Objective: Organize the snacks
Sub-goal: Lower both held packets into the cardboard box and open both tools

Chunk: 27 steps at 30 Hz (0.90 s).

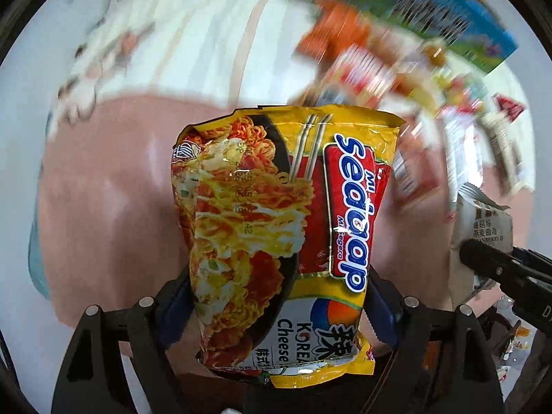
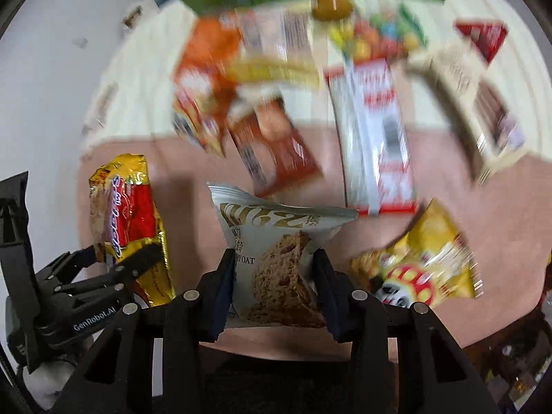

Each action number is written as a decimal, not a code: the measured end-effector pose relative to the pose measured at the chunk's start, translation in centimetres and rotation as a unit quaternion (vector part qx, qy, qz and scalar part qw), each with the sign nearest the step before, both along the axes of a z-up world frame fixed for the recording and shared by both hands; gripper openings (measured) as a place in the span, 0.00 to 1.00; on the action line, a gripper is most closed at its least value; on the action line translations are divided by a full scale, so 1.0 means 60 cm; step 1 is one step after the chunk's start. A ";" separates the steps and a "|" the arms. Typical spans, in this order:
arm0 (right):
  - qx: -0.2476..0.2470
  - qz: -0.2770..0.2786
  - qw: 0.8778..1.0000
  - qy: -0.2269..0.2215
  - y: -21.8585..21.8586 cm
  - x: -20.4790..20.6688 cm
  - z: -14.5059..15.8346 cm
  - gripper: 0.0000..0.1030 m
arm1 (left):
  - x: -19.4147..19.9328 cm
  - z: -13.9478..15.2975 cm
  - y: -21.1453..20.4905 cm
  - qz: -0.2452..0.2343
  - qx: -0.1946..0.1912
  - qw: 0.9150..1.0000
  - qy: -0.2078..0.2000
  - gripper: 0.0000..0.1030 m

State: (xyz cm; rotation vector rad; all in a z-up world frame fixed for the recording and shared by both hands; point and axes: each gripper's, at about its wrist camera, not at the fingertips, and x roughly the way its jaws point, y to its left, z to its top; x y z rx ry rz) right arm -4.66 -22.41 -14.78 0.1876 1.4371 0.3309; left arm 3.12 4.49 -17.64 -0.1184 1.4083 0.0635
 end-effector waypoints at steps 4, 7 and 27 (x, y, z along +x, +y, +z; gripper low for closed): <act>0.034 -0.016 0.998 -0.045 -0.052 0.059 0.081 0.45 | 0.028 0.111 -0.018 -0.022 -0.009 0.998 -0.062 0.82; 0.051 -0.032 0.995 -0.082 -0.066 0.124 0.149 0.45 | 0.077 0.163 -0.038 -0.046 -0.013 0.993 -0.110 0.82; -0.013 -0.059 0.988 -0.145 -0.095 0.577 0.168 0.45 | 0.566 0.074 -0.171 -0.078 -0.065 0.992 -0.073 0.82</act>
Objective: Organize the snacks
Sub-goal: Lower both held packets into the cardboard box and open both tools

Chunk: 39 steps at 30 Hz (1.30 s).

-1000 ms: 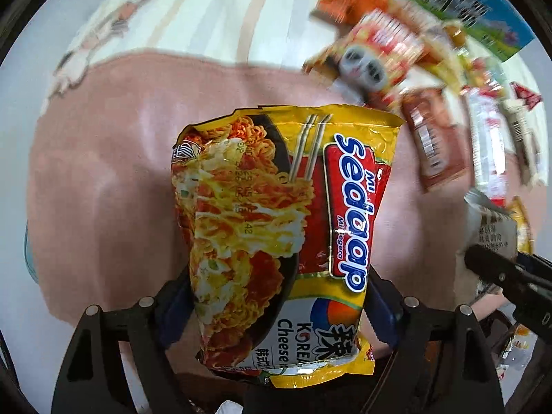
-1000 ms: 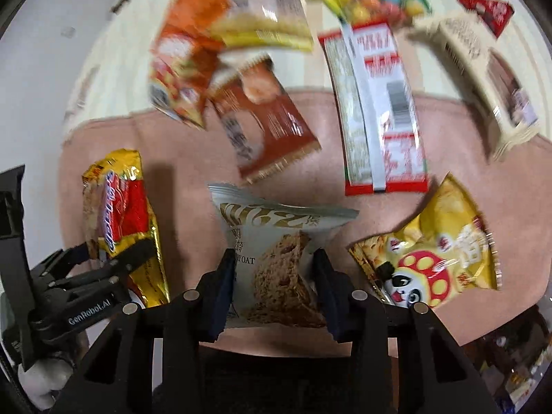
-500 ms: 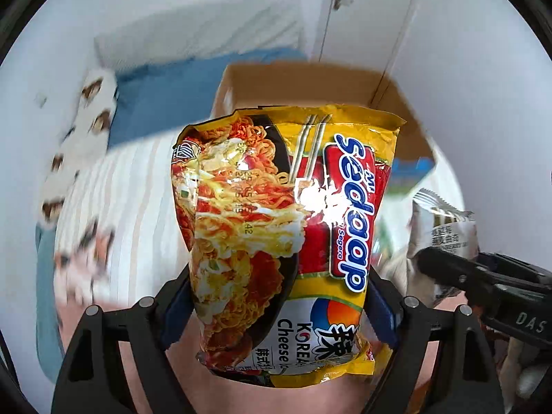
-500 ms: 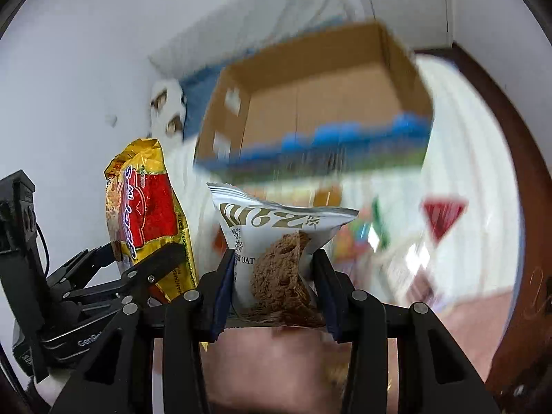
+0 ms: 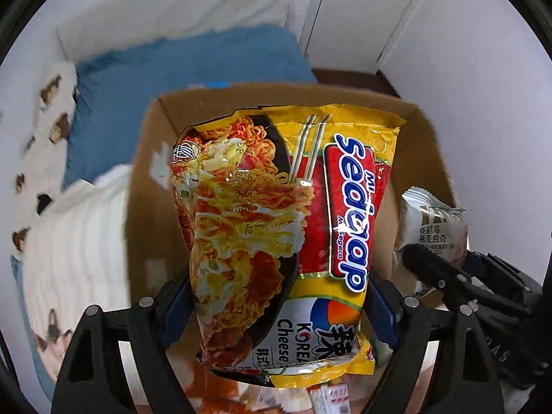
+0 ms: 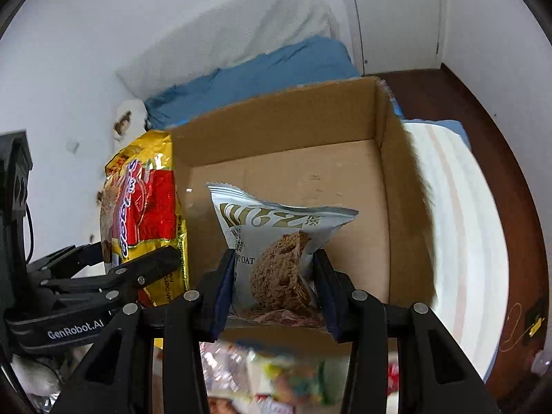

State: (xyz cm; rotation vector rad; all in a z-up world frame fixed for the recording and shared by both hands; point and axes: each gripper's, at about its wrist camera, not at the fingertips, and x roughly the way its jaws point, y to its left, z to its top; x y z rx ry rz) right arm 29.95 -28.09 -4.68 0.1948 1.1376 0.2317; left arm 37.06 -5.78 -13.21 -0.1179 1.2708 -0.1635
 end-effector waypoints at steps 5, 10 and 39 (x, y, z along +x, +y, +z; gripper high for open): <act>-0.014 0.003 0.999 0.036 -0.003 0.091 -0.065 0.45 | 0.074 -0.071 0.009 0.014 -0.016 0.998 0.055 0.82; -0.039 0.021 0.997 0.059 0.001 0.157 -0.126 0.45 | 0.119 -0.114 0.013 0.019 -0.022 0.995 0.095 0.82; -0.044 0.035 0.994 0.096 0.008 0.209 -0.144 0.96 | 0.081 -0.017 -0.014 0.039 0.007 0.997 0.066 0.91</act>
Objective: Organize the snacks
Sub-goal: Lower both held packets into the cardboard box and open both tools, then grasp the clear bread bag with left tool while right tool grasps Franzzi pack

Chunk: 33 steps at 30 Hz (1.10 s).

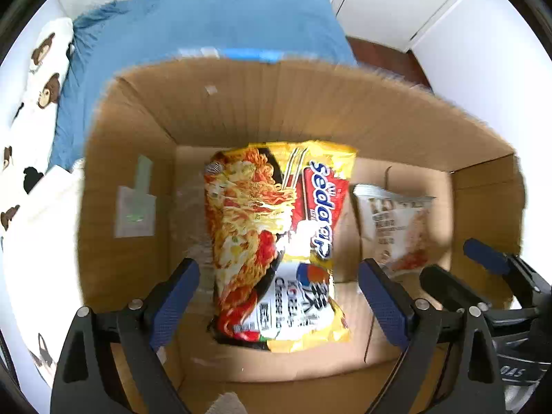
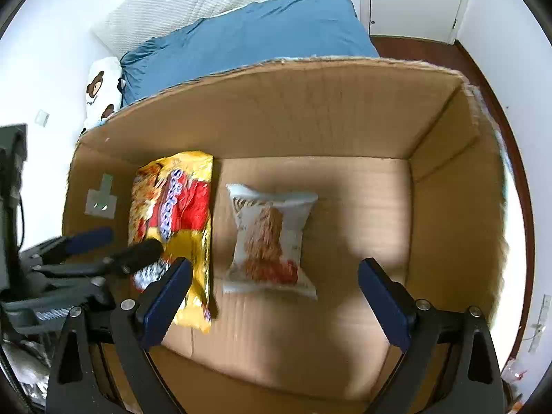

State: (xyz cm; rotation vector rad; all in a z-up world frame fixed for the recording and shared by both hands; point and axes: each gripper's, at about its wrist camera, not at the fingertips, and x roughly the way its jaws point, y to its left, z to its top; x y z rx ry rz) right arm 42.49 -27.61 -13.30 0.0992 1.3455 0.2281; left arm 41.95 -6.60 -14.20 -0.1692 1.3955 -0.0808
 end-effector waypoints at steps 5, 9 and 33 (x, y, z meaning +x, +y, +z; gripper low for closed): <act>-0.004 -0.001 1.000 -0.028 0.002 -0.060 0.049 0.96 | -0.060 0.070 -0.003 -0.005 0.012 0.999 -0.047 0.91; 0.000 -0.012 0.998 -0.054 -0.001 -0.123 0.095 0.96 | -0.130 0.114 -0.001 -0.006 0.014 0.996 -0.084 0.91; -0.083 -0.029 0.996 0.030 -0.096 -0.491 -0.073 0.95 | -0.334 -0.169 -0.115 -0.060 0.082 0.992 0.077 0.89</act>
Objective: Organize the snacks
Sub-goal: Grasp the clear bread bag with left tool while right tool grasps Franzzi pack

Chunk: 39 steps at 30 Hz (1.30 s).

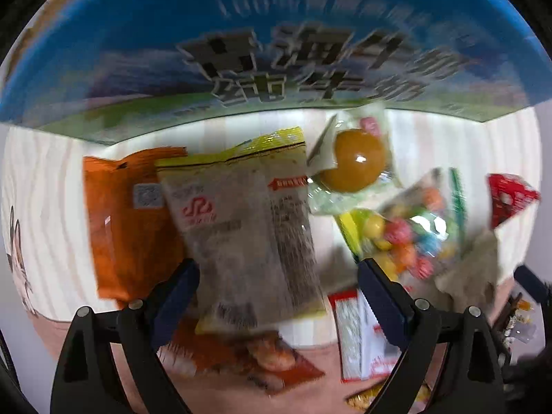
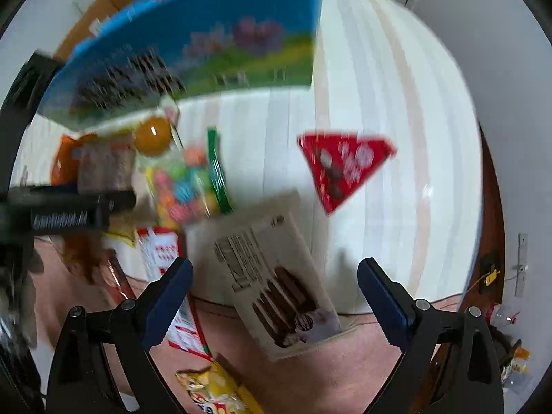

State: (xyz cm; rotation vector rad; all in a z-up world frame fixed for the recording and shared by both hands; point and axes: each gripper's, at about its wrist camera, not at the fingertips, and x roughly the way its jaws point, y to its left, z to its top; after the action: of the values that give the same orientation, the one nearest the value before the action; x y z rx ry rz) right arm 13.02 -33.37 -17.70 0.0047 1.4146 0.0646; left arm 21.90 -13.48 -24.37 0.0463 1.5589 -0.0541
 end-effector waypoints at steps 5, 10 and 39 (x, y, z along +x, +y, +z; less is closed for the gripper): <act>-0.004 0.005 1.000 0.029 -0.005 -0.017 -0.047 0.72 | 0.002 -0.022 0.019 0.013 0.013 1.000 -0.014 0.57; 0.024 -0.060 0.997 0.027 -0.038 -0.052 -0.054 0.67 | -0.057 -0.014 0.041 0.021 0.000 1.000 -0.014 0.50; 0.189 -0.108 0.976 -0.012 -0.025 -0.121 0.050 0.63 | -0.198 0.136 0.070 0.043 -0.108 0.990 -0.084 0.43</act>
State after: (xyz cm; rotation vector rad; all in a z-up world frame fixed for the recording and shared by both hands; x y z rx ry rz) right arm 5.74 -34.90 -14.70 0.4718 1.3522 0.1520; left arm 10.01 -9.30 -16.19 -0.1827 1.3780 -0.1472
